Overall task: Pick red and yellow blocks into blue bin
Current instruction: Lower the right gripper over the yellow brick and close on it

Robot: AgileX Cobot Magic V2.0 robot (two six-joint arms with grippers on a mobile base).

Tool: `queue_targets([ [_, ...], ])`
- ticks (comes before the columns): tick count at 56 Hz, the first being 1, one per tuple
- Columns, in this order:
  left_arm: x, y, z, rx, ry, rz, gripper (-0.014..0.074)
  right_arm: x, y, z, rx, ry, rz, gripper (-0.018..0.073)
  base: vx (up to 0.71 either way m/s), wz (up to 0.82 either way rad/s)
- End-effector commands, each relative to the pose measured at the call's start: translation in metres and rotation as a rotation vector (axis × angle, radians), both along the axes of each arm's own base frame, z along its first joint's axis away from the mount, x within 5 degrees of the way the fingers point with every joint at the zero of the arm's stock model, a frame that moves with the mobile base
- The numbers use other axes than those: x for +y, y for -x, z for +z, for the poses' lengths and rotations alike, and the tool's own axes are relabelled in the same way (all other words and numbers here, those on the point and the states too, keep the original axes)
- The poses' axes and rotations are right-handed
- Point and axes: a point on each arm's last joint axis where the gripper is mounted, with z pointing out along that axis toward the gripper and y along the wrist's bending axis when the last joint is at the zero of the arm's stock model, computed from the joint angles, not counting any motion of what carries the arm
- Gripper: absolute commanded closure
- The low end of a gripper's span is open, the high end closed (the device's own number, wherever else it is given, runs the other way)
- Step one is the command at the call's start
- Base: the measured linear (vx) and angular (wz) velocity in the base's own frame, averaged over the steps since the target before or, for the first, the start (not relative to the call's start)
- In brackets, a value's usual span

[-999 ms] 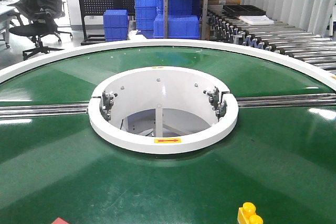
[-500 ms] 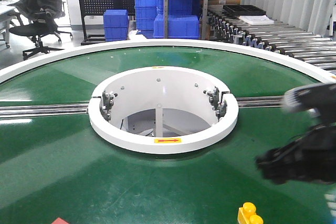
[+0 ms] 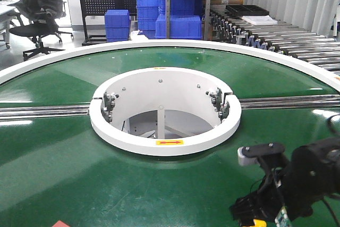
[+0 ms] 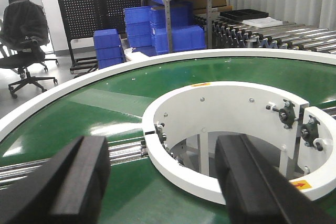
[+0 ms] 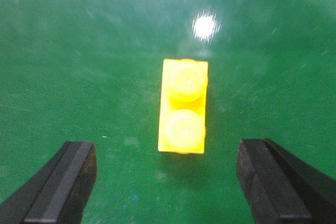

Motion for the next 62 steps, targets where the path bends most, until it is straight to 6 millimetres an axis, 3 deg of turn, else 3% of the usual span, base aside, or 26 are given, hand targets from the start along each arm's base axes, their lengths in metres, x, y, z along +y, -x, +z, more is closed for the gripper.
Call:
queue_targets([
  [1, 0.001, 0.007, 0.022, -0.125, 0.028, 0.007, 0.0039, 0.002, -0.012, 0.012, -0.111, -0.007, 0.024, -0.0023, 0.0, 0.0],
  [25, 0.001, 0.007, 0.021, -0.107, 0.026, 0.005, 0.0039, 0.01, -0.039, -0.039, -0.111, -0.003, 0.029, -0.0013, 0.0, 0.0],
  [30, 0.001, 0.007, 0.021, -0.107, 0.026, 0.005, 0.0039, 0.01, -0.041, -0.043, -0.11, -0.003, 0.03, 0.0066, 0.0, 0.0],
  [33, 0.001, 0.007, 0.021, -0.107, 0.026, 0.005, 0.0039, 0.01, -0.041, -0.043, -0.11, -0.003, 0.03, 0.0157, 0.0, 0.0],
  [42, 0.001, 0.007, 0.02, -0.104, 0.026, 0.005, 0.0039, 0.01, -0.04, -0.042, -0.107, -0.003, 0.029, 0.0576, 0.0, 0.0],
  [54, 0.0, 0.006, 0.008, 0.028, 0.012, -0.009, 0.0039, 0.009, -0.038, -0.042, -0.093, 0.003, 0.031, 0.0573, 0.0, 0.0],
  [62, -0.004, -0.009, -0.022, 0.278, -0.012, -0.03, 0.0039, 0.01, -0.039, -0.042, -0.1, 0.003, 0.034, 0.0572, 0.0, 0.0],
])
